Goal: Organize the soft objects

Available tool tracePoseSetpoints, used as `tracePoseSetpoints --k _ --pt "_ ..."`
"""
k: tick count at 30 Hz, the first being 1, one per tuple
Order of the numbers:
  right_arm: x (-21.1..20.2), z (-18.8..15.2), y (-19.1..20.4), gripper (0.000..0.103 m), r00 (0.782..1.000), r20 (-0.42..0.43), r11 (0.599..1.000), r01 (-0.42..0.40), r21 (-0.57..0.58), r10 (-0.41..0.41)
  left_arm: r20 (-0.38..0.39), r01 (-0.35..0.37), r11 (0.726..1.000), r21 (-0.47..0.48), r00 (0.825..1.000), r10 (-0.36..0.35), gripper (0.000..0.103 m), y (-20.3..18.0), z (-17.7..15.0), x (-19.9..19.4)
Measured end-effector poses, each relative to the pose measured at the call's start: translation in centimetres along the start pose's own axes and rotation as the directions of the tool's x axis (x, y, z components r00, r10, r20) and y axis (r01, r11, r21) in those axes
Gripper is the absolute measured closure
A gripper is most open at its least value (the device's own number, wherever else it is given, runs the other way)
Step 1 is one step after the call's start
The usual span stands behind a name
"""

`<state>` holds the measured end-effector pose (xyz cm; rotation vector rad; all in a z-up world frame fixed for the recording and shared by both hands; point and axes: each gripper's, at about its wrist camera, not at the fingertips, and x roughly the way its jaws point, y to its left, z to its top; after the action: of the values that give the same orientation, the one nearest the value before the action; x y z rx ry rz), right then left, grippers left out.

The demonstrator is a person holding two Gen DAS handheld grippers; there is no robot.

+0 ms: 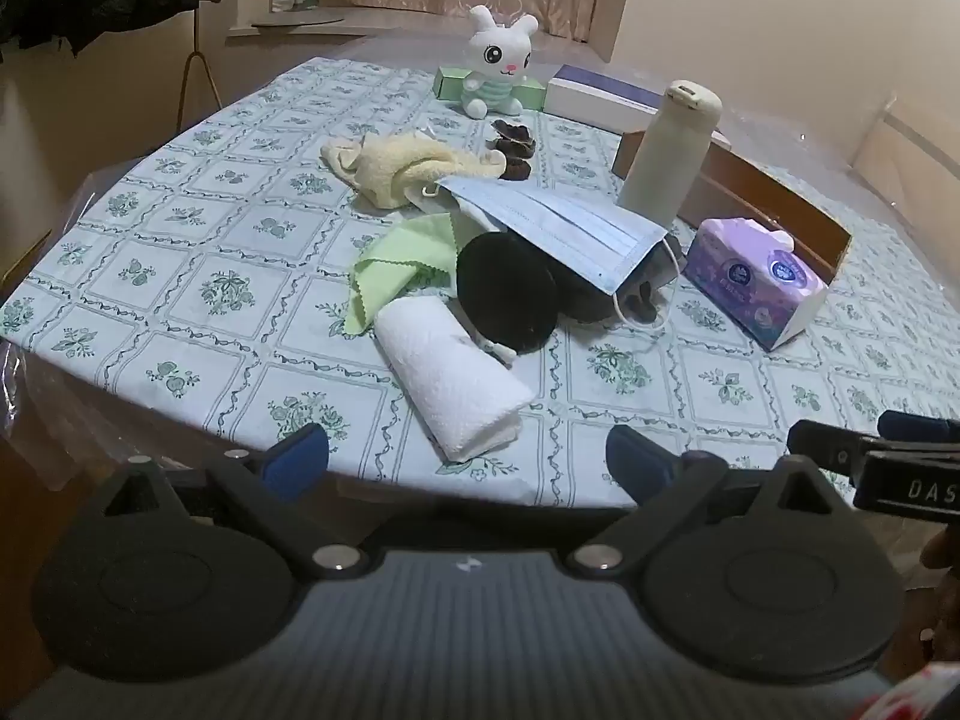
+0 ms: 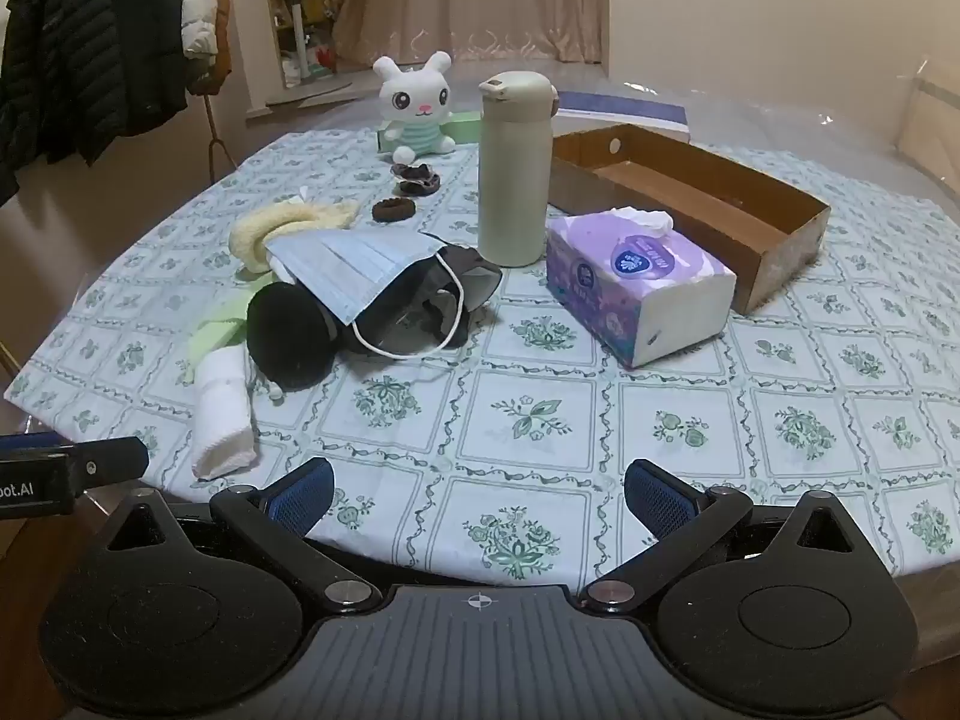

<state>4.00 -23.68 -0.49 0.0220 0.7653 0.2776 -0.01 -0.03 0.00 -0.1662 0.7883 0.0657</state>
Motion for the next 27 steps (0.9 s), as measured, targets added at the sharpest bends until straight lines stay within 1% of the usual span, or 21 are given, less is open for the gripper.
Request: tracePoseSetpoints --k 1,7,8,13,14,27 --pt "-0.01 0.01 0.0 0.0 1.0 -0.001 1.0 -0.001 0.001 0.001 -0.017 0.005 1.0 -0.012 1.0 -0.005 0.005 0.06 0.06 0.05" --pt "-0.04 0.07 -0.05 0.0 1.0 -0.002 1.0 -0.005 0.004 0.005 -0.015 0.002 1.0 -0.007 1.0 -0.002 0.005 0.17 0.34 0.57" --pt "-0.04 0.08 -0.05 0.0 1.0 -0.003 1.0 -0.005 0.005 0.005 -0.003 0.002 1.0 -0.009 1.0 -0.002 0.005 -0.14 0.47 -0.01" --pt "-0.01 0.13 0.05 0.0 1.0 -0.002 1.0 -0.006 0.003 0.006 0.0 0.003 1.0 -0.003 1.0 -0.003 0.005 0.09 0.8 0.31" --pt "0.01 0.14 0.07 0.0 1.0 -0.002 1.0 -0.007 0.002 0.007 0.015 0.005 1.0 -0.004 1.0 -0.005 0.005 0.11 0.28 -0.17" --pt "-0.2 0.51 0.22 0.0 1.0 0.002 1.0 -0.003 0.004 0.003 0.018 0.008 1.0 -0.002 1.0 -0.008 0.005 0.22 0.4 -0.19"
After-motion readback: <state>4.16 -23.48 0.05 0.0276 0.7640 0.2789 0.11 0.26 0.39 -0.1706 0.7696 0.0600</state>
